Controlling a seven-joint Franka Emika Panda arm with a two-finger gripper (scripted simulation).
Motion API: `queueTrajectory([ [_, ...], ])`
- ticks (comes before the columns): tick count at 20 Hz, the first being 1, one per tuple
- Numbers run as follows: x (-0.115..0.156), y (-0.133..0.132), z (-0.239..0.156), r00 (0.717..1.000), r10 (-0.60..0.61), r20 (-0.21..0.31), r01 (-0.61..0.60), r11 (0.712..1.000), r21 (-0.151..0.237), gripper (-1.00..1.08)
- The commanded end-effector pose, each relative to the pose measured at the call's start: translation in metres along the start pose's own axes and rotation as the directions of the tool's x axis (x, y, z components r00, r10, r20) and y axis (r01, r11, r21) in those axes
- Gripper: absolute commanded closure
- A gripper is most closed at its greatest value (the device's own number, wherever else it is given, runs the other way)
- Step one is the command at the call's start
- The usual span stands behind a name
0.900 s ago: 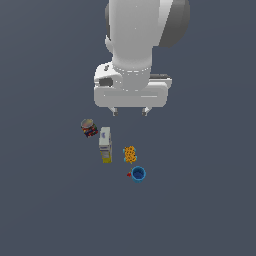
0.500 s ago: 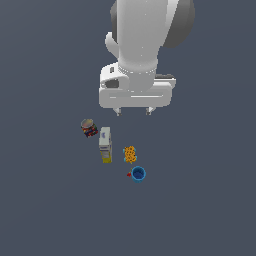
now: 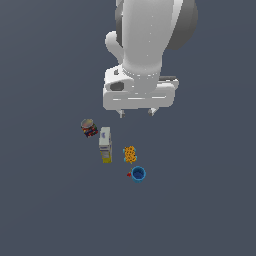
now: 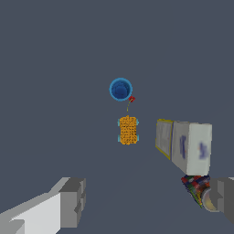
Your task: Pick up a designated object from a clutter of objects.
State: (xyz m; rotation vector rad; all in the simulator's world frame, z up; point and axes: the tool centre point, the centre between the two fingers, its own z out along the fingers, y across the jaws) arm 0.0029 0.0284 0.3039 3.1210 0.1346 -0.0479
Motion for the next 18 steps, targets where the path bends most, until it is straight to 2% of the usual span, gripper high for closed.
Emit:
queueTrajectory([
  [1,0.003,0.0,0.008,1.0,-0.002,0.0,0.002,1.0,0.001,-0.92],
  [9,0.019,0.003,0.057,1.0,-0.009,-0.007,0.009,1.0,0.005,-0.92],
  [18,0.036,0.009,0.152,1.0,-0.022,-0.02,0.022,1.0,0.012,-0.92],
])
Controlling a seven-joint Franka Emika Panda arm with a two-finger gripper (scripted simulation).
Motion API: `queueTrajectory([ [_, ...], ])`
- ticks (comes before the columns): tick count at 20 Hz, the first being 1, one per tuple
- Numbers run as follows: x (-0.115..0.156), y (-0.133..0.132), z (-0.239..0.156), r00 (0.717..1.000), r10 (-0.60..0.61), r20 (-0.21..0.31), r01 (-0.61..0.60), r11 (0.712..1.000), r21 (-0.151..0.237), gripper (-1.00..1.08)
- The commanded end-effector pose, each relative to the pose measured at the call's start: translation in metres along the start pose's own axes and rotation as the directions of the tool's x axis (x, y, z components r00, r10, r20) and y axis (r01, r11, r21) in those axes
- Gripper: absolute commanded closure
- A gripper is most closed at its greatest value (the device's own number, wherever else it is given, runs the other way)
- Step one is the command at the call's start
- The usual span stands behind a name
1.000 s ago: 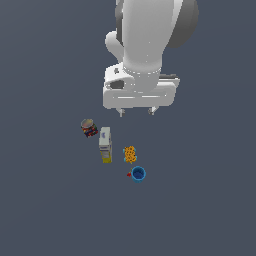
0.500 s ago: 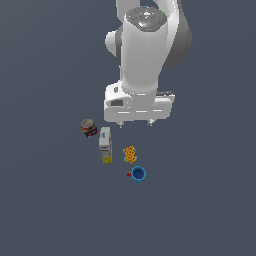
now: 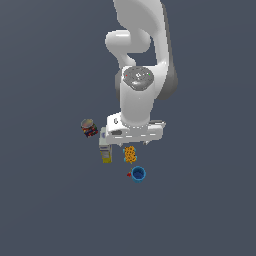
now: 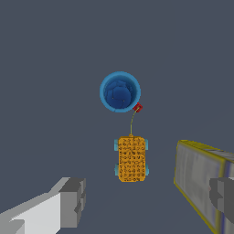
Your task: Pick up a designated object from a clutter of objects.
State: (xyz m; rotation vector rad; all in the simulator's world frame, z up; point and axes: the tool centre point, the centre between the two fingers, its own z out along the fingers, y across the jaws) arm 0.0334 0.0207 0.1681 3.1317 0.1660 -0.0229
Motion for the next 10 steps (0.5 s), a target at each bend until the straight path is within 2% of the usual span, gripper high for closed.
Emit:
queueTrajectory([
  [1,0.002,0.002,0.027,1.0,-0.003,-0.004,0.003,1.0,0.001,-0.92],
  [10,0.0,0.006,0.088,1.0,-0.011,-0.013,0.011,1.0,0.004,-0.92],
])
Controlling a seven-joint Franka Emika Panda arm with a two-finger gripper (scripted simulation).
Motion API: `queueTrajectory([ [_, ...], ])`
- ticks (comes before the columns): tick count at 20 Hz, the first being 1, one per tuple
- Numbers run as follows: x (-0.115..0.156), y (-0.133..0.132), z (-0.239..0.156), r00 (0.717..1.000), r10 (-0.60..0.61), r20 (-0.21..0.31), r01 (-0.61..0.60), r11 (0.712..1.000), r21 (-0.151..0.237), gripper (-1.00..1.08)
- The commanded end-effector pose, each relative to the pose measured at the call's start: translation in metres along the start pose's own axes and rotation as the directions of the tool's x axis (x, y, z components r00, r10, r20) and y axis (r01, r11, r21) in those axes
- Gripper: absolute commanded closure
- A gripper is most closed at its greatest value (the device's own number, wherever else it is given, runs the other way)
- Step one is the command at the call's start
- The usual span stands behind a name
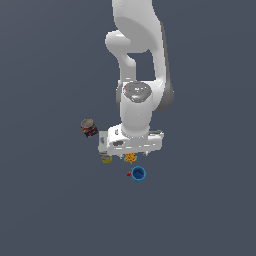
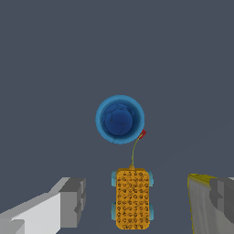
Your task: Pick up a designated object from a clutter of objects.
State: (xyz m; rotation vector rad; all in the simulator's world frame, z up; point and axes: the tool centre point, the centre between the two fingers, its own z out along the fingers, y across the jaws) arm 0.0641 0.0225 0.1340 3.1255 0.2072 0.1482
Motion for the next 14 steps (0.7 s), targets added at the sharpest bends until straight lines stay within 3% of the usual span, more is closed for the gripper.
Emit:
queueTrajectory([
  [1,-0.038,0.004,0.055,0.995,0.015,0.096,-0.016,1.0,0.01,-0.92],
  [7,-0.04,0.004,0.065,0.995,0.014,0.094,-0.015,1.0,0.011,-0.92],
  [8,0.014,-0.002,0.028,1.0,-0.012,-0.002,0.012,1.0,0.004,-0.92],
  [9,0.011,-0.009,0.005,0.999,-0.023,-0.041,0.023,1.0,0.0,-0.92],
  [14,0.006,-0.007,0.016,0.999,-0.02,-0.028,0.02,1.0,0.001,-0.92],
])
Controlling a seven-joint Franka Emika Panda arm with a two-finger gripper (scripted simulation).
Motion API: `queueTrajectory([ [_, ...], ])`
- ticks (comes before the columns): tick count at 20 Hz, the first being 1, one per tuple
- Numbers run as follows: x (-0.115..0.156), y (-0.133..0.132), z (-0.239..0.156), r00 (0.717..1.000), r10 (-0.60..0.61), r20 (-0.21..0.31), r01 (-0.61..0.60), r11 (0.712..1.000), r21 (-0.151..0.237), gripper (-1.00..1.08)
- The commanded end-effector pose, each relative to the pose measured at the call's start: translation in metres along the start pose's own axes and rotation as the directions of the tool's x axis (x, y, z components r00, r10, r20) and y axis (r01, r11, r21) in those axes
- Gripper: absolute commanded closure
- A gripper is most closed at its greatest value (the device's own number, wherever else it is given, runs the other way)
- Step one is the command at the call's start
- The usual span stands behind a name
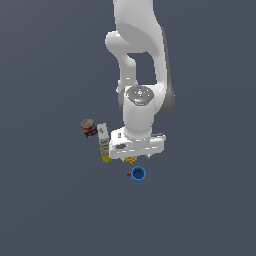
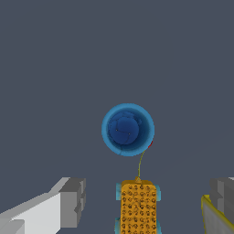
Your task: Pick up a designated object from a clutter of objects.
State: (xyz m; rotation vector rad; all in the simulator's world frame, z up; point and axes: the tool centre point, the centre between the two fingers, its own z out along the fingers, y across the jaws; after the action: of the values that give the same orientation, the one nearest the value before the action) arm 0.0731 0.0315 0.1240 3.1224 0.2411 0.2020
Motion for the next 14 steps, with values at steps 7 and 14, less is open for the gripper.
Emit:
queueTrajectory([
  [7,-0.029,0.005,0.053,0.998,0.018,0.066,-0.018,1.0,0.005,-0.92],
  [14,-0.057,0.01,0.099,0.992,0.034,0.124,-0.035,0.999,0.008,-0.92],
])
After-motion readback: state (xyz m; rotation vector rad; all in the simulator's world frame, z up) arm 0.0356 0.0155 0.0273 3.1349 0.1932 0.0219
